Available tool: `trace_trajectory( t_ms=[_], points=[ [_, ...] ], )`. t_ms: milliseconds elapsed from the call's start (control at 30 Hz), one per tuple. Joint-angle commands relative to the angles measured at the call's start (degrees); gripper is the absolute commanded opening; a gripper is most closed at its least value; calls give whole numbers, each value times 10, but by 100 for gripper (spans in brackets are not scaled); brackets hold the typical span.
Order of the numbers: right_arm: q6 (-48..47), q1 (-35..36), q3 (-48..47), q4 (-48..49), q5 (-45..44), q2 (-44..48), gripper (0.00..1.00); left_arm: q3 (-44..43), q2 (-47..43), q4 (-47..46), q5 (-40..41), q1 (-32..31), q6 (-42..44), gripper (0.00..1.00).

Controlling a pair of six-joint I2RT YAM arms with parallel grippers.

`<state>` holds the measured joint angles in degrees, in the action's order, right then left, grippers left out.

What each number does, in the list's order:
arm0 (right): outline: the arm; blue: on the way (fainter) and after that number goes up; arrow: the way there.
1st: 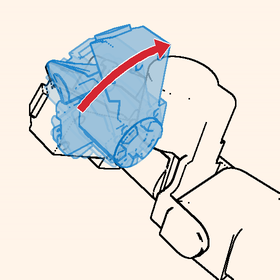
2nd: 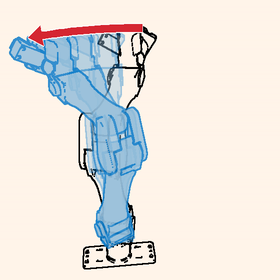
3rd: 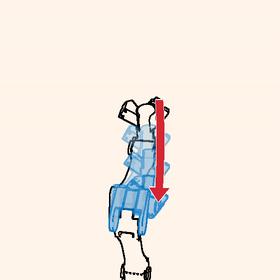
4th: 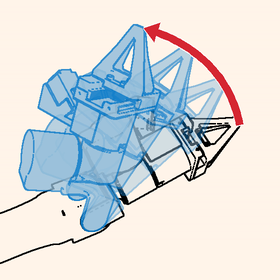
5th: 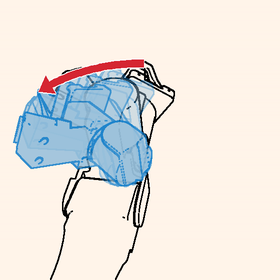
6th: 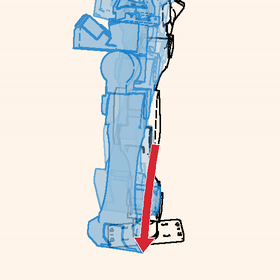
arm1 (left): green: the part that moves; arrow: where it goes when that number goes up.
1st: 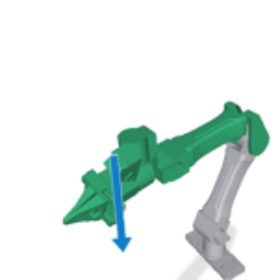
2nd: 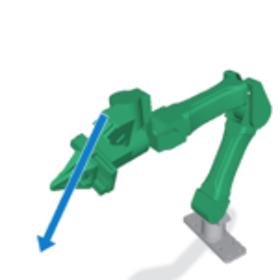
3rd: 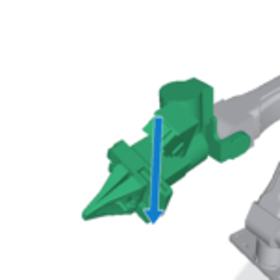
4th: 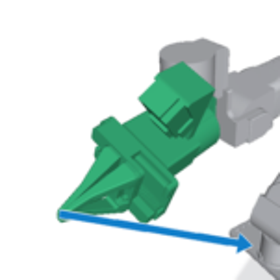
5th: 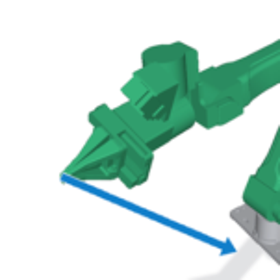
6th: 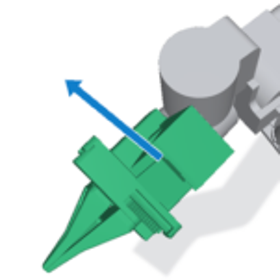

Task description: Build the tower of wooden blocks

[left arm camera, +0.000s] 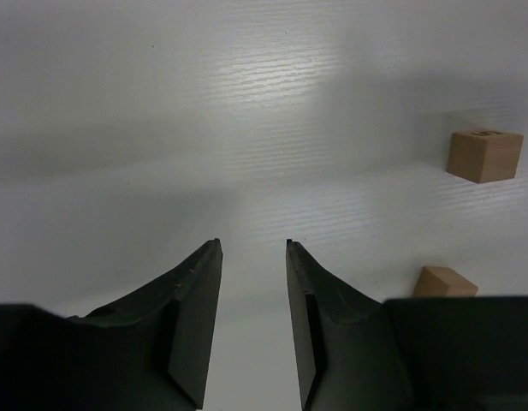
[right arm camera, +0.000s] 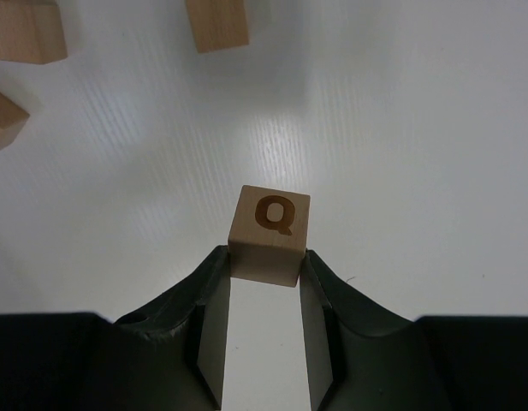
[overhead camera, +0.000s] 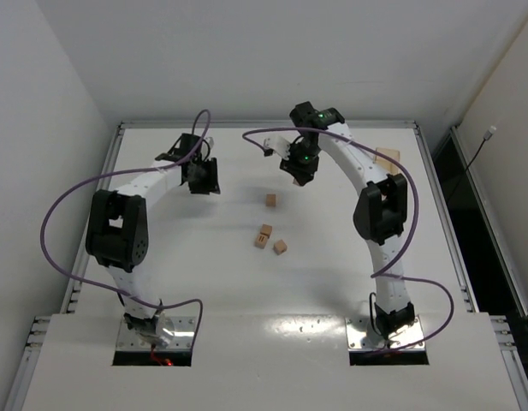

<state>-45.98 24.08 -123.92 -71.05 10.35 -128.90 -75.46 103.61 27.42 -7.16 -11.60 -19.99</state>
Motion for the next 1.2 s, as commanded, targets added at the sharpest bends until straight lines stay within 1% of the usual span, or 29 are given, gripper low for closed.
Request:
trace_trajectory(
  t_ms=[0,33,67,100,133,167,233,267,300,367,433,567,600,667,833,967,1167],
  points=[
    [47,-11,-13,22,19,30,0,-15,-1,-11,-8,4,-5,34],
    [84,-22,0,38,19,30,0,-21,-1,-11,-2,-8,-11,45],
    [102,-22,16,54,13,41,0,-27,-1,-11,6,-18,-21,50],
    [122,-30,36,70,-5,51,0,-27,-1,-11,34,-30,-28,54],
    [144,-39,71,102,-16,63,0,-33,-1,-11,48,-42,-35,59],
    [177,-45,85,113,-23,83,0,-33,-1,-11,60,-67,-50,65],
    [213,-62,120,142,-38,100,0,-41,4,-11,102,-95,-68,71],
    [248,-62,130,151,-67,108,0,-51,16,-11,114,-121,-80,73],
    [259,-71,138,151,-78,114,0,-59,21,2,145,-134,-90,74],
    [288,-82,156,163,-97,122,0,-86,34,12,175,-171,-109,74],
    [301,-97,174,168,-110,138,0,-109,53,18,206,-191,-118,74],
    [339,-113,195,180,-139,150,0,-151,88,29,230,-232,-131,69],
    [345,-122,195,180,-140,150,0,-160,97,34,230,-232,-131,67],
    [358,-135,200,180,-152,155,0,-180,119,34,230,-237,-131,67],
    [358,-161,211,180,-147,160,0,-223,168,40,230,-249,-131,66],
    [358,-172,216,174,-135,160,0,-247,190,40,225,-255,-131,66],
    [358,-193,227,168,-122,166,0,-267,216,40,225,-280,-131,66]
  ],
)
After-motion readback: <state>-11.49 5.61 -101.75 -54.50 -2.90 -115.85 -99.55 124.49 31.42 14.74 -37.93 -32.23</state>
